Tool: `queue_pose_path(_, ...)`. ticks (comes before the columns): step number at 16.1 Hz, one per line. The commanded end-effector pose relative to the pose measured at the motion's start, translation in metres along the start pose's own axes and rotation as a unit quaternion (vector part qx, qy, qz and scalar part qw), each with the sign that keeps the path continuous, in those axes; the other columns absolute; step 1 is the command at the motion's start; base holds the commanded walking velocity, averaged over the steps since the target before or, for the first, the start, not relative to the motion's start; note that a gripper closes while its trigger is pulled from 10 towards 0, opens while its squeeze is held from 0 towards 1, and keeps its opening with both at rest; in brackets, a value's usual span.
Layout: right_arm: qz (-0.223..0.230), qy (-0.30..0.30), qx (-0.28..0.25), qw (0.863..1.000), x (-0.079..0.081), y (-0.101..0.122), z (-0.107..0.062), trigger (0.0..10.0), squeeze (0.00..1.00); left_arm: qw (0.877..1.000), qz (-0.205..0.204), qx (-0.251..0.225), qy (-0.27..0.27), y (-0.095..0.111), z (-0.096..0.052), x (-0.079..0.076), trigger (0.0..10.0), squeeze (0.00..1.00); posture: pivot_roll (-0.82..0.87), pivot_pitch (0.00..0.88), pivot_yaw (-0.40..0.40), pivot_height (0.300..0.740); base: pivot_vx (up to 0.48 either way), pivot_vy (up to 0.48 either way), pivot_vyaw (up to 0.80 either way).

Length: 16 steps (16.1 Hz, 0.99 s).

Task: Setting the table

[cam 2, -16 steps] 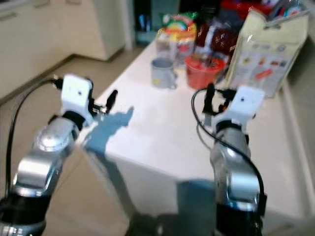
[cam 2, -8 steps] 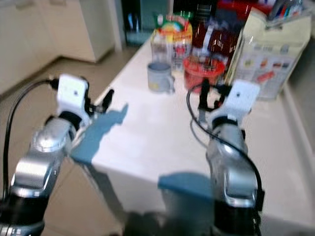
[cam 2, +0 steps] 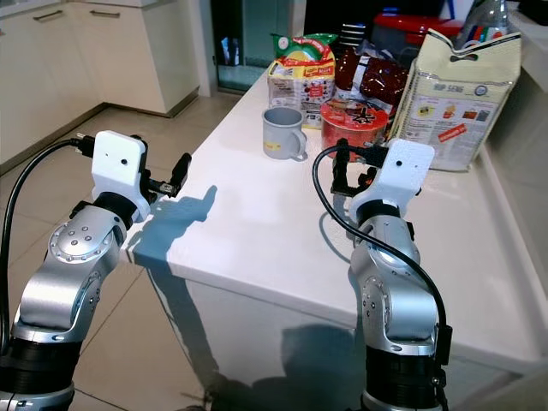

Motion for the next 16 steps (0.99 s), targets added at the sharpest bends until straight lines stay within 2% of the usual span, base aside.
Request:
queue_pose_path(1, -0.002, 0.009, 0.011, 1.0, 0.0025, -0.0021, 0.0023, 10.0, 0.0, 1.0, 0.0, 0.005, 0.006, -0.0007, 0.0006, 0.0023, 10.0, 0.0, 0.0, 0.0, 0.007, 0.74, 0.0, 0.0, 0.0)
queue_pose_path(11, 0.004, 0.02, 0.031, 0.999, 0.0035, -0.0086, 0.0031, 10.0, 0.0, 1.0, -0.001, 0.008, 0.002, -0.0008, 0.0023, -0.0001, 10.0, 0.0, -0.01, 0.0, 0.012, 0.74, 0.0, 0.0, 0.0)
queue_pose_path(16, 0.004, 0.019, 0.033, 0.999, 0.0017, -0.0085, 0.0026, 10.0, 0.0, 1.0, -0.015, 0.011, 0.002, -0.0002, 0.0038, -0.0016, 10.0, 0.0, -0.01, 0.0, 0.013, 0.74, 0.0, 0.0, 0.0)
Point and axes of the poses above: a point about 5 cm out from each wrist's last joint towards the gripper, its own z axis pointing out of the wrist towards the gripper, its own y axis along the axis of the wrist's last joint, x = y × z, the point moved 4 cm from there along z, pointing out of the wrist towards the gripper, and after that the axes turned 13 degrees about -z, right-handed, at the moved point
